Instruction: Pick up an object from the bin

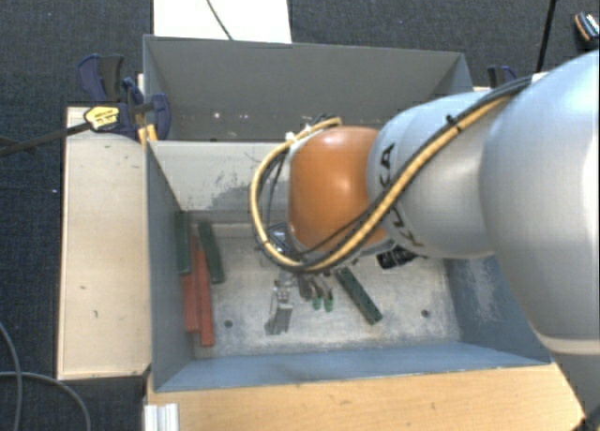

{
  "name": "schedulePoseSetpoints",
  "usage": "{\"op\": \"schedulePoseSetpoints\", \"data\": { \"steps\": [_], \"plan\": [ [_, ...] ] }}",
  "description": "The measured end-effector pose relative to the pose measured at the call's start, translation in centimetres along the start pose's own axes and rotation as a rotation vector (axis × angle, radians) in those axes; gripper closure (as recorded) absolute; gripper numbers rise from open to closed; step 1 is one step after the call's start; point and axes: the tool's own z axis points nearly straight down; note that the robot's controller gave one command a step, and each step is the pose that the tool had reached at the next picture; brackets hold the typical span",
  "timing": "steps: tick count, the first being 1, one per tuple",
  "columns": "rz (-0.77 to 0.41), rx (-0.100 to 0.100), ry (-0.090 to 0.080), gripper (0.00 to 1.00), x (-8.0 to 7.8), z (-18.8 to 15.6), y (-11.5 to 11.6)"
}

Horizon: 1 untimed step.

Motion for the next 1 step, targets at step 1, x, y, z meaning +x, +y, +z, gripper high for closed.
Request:
{"op": "schedulePoseSetpoints", "data": {
  "steps": [1],
  "plan": [
    [-0.016, 0.005, 0.004, 0.00, -3.13, 6.56, -6.24]
  ]
}}
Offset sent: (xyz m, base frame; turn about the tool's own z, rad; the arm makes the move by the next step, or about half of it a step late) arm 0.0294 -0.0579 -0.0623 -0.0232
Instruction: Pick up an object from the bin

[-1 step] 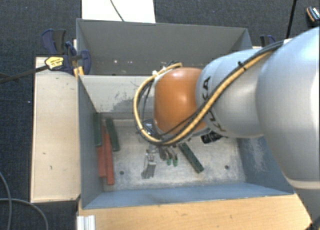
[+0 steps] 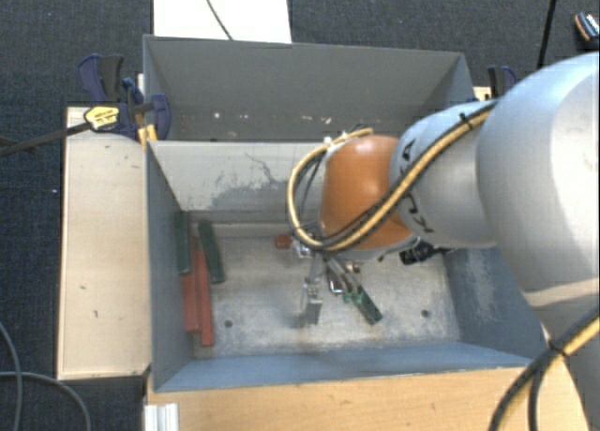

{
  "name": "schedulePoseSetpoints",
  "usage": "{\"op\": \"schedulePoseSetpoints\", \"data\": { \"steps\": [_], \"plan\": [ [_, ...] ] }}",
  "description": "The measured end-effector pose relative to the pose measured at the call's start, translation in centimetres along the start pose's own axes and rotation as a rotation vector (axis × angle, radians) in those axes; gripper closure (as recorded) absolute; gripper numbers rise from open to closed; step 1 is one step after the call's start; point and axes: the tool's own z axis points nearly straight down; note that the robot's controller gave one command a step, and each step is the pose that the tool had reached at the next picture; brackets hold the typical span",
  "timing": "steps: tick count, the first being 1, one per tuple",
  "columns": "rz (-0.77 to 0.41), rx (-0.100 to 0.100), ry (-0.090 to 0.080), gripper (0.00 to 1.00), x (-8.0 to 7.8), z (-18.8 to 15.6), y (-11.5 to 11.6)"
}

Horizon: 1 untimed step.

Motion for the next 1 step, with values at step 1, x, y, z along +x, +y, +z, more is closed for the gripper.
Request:
{"op": "schedulePoseSetpoints", "data": {
  "steps": [1],
  "plan": [
    [0.111, -0.002, -0.008, 0.00, -4.03, -0.16, -6.04]
  ]
}}
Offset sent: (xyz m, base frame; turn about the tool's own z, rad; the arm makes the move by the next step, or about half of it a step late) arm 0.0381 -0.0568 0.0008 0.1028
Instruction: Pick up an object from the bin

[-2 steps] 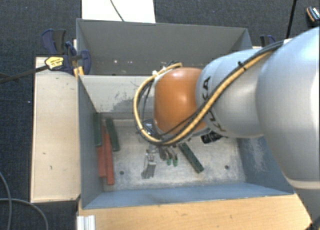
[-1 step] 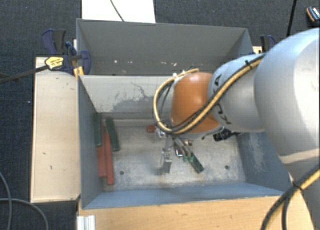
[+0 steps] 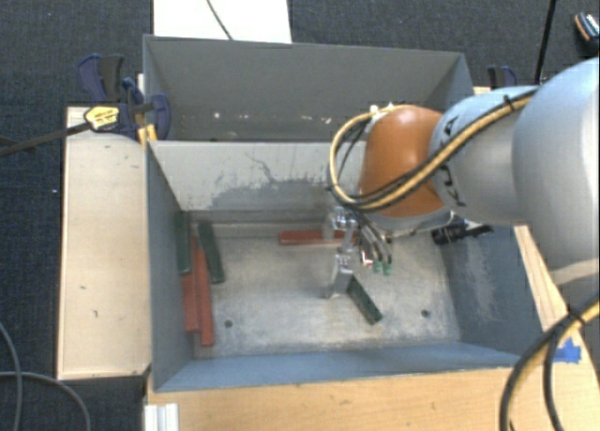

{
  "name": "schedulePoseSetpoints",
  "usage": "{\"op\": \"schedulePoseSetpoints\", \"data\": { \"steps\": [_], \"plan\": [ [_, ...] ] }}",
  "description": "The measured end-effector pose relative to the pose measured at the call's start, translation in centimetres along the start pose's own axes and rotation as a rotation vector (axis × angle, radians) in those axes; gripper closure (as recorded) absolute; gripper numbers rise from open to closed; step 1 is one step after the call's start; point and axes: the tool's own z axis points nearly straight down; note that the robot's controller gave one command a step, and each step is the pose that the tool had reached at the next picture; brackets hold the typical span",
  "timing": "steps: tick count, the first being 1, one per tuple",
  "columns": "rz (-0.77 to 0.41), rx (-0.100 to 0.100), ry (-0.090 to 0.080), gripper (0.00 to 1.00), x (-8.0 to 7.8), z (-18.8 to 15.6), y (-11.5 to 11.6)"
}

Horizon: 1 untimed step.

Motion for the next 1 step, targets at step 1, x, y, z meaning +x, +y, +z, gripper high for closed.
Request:
{"op": "schedulePoseSetpoints", "data": {
  "steps": [1],
  "plan": [
    [0.285, 0.001, 0.000, 0.00, -2.22, 0.02, -6.34]
  ]
}}
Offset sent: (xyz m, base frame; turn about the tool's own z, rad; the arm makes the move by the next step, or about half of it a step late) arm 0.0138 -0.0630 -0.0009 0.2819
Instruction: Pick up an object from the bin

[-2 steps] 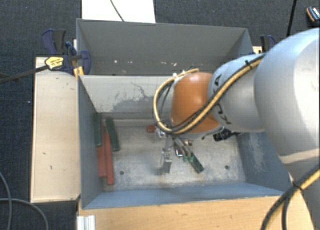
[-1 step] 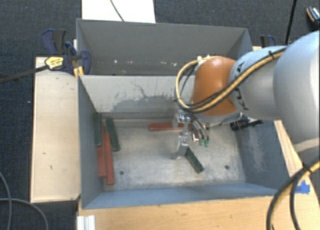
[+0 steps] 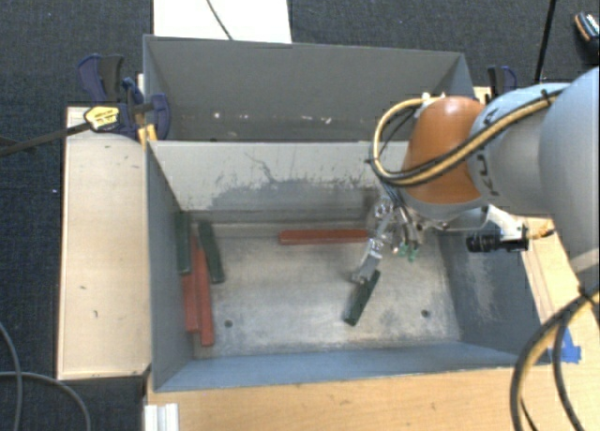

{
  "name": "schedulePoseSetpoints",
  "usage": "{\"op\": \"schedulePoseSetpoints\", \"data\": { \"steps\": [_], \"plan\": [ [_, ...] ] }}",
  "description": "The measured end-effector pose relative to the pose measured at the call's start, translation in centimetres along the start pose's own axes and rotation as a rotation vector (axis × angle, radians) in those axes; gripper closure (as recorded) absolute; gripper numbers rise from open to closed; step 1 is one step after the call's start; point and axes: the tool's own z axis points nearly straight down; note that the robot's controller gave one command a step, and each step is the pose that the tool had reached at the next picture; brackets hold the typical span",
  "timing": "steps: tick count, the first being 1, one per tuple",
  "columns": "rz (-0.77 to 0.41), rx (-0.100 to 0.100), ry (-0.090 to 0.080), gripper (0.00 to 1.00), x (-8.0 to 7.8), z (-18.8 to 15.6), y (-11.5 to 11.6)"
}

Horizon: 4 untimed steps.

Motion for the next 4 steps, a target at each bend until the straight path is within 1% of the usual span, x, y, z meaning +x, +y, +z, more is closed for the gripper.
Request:
{"op": "schedulePoseSetpoints", "data": {
  "steps": [1, 2, 3, 4],
  "plan": [
    [-0.003, -0.001, 0.002, 1.00, 0.1, 0.0, 0.2],
    [-0.010, -0.004, -0.003, 1.00, 2.5, -18.0, -0.9],
    [-0.011, -0.001, 0.004, 1.00, 2.6, -17.5, -1.0],
    [-0.319, -0.002, 0.006, 1.00, 3.9, -16.6, 3.8]
  ]
}}
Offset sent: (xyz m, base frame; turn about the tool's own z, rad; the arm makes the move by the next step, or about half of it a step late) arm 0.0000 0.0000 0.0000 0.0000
